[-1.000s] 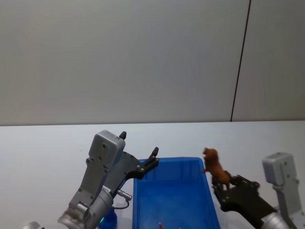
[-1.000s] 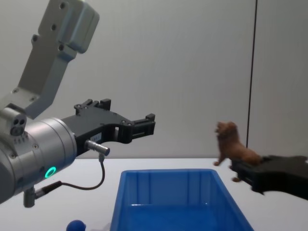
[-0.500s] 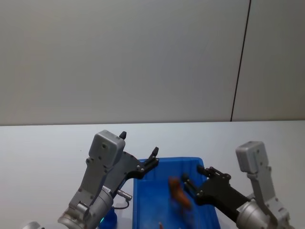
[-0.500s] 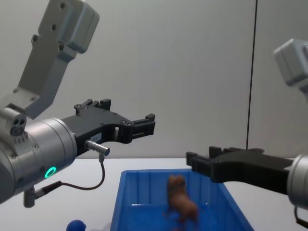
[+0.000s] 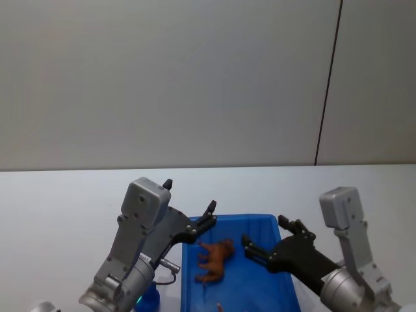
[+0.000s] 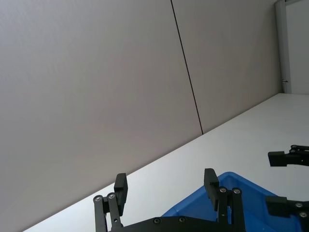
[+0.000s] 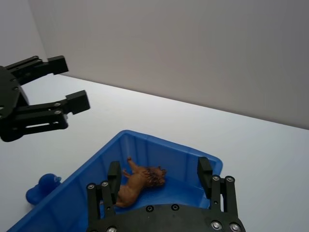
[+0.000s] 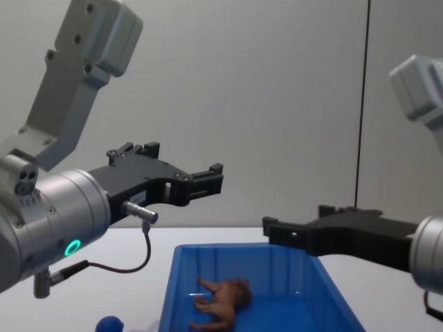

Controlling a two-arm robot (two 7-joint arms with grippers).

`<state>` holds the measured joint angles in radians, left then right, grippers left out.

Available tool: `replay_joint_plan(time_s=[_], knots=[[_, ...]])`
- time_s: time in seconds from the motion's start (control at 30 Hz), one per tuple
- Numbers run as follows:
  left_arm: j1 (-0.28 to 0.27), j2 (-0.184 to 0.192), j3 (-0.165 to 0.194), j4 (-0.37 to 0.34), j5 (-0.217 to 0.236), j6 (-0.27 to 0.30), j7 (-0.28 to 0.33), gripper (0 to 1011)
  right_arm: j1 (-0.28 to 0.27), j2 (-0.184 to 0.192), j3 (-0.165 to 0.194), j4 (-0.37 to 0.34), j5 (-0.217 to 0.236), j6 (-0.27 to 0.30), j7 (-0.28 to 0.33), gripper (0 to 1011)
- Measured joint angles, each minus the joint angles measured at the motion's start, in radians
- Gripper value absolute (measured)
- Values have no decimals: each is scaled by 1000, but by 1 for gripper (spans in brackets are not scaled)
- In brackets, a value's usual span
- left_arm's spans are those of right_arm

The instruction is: Pick up the two dolls from the table and place them into the box.

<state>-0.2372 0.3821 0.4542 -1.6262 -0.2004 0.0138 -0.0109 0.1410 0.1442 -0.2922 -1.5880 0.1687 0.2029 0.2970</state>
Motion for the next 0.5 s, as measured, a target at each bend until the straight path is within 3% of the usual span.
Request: replay_joint_plan(time_s=[0.1,0.5], knots=[[0,0,0,0,0,0,0,1001,-10,6,5,-15,0,-1,-34,1001],[0,0,0,0,0,0,0,1001,-71,42,31,-84,11,-9,-156,1001]])
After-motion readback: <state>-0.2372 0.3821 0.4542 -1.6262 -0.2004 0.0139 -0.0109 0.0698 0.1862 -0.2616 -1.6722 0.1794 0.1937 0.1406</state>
